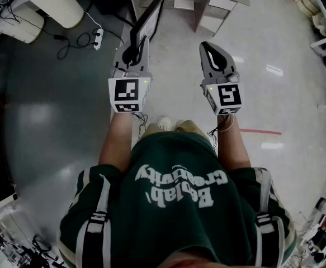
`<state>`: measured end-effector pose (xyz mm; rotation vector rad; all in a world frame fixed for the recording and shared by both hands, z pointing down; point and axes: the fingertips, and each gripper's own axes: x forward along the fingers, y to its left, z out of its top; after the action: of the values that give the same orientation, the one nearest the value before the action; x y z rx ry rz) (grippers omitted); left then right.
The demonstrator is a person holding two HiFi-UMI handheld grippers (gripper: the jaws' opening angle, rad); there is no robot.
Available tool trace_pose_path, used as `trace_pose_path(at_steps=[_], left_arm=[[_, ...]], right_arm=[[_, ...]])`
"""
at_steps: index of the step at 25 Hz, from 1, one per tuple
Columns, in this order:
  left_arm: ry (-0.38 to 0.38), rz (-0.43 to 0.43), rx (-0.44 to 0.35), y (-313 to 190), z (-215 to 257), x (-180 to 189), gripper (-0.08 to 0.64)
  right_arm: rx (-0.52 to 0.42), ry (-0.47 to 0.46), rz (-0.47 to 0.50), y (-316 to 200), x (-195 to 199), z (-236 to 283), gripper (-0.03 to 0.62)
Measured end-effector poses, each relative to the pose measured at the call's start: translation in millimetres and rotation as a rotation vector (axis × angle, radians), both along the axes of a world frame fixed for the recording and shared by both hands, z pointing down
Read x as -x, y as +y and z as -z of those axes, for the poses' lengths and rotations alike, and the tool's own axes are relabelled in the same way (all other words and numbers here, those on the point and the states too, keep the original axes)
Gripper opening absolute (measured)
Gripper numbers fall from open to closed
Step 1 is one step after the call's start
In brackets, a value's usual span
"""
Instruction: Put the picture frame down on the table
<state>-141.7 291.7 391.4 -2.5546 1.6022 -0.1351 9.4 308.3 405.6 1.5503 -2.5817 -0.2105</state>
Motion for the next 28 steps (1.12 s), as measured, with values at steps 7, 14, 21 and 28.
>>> trace_pose_path(at_steps=[7, 14, 21, 28], left_arm=[[0.009, -0.001, -0.006, 0, 3, 4, 0.028], [0.011, -0.002, -0.011, 0, 3, 11, 0.028], [0.034, -0.012, 0.005, -3, 1, 14, 0.028], [0.046, -0.027, 0.017, -14, 1, 4, 0.028]], right_arm=[[0.004, 0.003, 0.004, 0, 5, 1, 0.038], [-0.021, -0.026, 0.007, -1, 9, 5, 0.038], [-0.014, -0.029, -0.005, -4, 12, 0, 0.038], [-0.015, -0.019, -0.001, -14, 7, 0, 0.038]])
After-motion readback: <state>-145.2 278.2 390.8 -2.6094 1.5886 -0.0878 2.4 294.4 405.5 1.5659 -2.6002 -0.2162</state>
